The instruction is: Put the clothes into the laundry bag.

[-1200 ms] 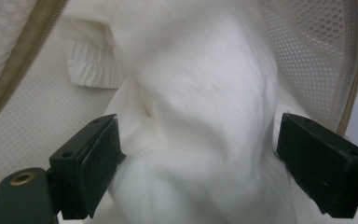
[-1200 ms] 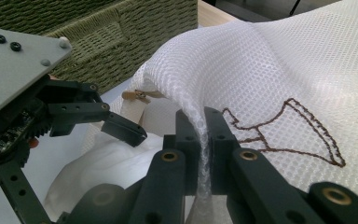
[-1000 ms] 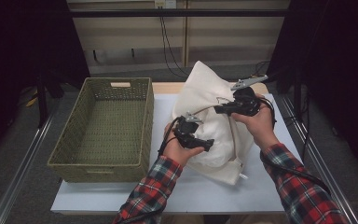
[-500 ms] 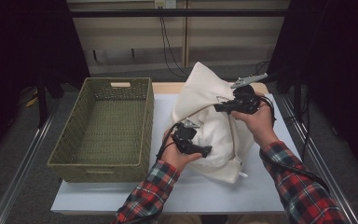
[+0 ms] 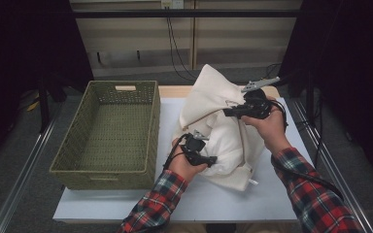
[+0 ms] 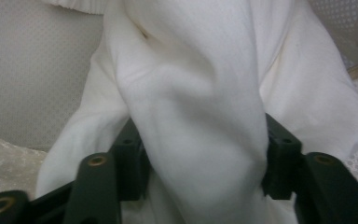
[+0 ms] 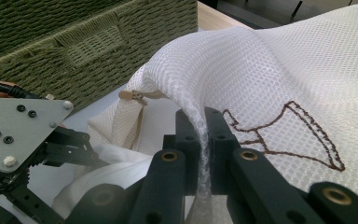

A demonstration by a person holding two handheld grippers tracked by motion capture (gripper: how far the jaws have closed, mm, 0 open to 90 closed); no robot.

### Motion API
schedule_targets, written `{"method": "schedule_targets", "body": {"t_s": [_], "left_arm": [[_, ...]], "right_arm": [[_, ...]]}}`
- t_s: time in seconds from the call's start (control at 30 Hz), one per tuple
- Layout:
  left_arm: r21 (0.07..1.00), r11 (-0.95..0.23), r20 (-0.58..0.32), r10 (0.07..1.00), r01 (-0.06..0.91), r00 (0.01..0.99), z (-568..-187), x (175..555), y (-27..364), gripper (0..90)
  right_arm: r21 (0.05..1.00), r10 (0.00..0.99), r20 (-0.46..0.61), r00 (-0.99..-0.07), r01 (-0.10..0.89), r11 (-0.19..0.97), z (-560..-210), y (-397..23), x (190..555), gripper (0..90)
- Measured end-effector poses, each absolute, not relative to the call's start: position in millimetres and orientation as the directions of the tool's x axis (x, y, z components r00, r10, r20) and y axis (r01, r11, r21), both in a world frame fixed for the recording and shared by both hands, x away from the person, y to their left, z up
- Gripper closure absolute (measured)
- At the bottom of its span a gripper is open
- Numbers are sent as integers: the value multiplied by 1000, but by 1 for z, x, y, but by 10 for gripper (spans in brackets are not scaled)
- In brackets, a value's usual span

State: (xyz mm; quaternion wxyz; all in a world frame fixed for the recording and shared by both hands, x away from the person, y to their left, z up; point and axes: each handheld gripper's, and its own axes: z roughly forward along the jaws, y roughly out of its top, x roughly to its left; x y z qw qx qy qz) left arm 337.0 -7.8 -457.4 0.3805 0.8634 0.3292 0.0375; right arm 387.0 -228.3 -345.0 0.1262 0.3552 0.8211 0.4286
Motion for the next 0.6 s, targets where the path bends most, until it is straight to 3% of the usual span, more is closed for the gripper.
{"method": "schedule_targets", "body": {"t_s": [0.17, 0.6], "left_arm": [[677, -498, -182, 601, 543, 778, -459, 336, -11, 670], [675, -482, -182, 625, 559, 759, -449, 336, -12, 737]], "right_arm": [[797, 693, 101, -713, 476, 373, -345, -229, 390, 865], [797, 693, 95, -715, 471, 377, -342, -232, 386, 866]]}}
